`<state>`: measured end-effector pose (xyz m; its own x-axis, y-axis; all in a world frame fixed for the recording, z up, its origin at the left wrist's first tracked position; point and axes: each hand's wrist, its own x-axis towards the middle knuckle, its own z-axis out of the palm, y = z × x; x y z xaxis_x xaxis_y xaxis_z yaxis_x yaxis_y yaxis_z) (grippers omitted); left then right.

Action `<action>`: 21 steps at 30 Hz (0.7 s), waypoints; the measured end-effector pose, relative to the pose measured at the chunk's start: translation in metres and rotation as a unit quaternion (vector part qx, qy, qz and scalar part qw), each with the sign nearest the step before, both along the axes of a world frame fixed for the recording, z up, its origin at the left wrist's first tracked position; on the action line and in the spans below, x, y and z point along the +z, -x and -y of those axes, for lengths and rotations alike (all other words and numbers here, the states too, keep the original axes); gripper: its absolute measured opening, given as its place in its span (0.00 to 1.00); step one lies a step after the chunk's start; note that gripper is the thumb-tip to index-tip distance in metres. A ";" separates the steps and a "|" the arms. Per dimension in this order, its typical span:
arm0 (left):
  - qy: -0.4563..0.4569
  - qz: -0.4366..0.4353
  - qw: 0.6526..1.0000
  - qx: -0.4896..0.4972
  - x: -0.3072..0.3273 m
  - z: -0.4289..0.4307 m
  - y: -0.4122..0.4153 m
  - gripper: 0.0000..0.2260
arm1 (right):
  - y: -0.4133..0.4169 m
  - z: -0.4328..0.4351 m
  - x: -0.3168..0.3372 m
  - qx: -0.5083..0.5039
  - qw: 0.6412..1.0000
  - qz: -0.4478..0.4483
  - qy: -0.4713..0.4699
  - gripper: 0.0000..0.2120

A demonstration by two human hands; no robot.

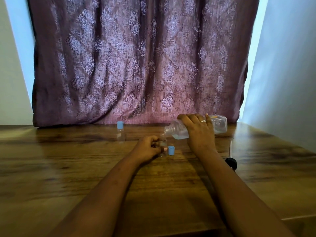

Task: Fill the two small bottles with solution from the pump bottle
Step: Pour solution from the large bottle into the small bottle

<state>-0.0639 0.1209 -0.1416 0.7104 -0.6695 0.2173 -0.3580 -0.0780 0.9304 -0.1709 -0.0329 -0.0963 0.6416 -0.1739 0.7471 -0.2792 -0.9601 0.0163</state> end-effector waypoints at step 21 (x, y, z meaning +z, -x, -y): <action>0.001 0.002 1.000 0.000 0.000 -0.001 0.000 0.11 | 0.001 -0.003 0.000 -0.004 1.000 0.014 0.006 0.28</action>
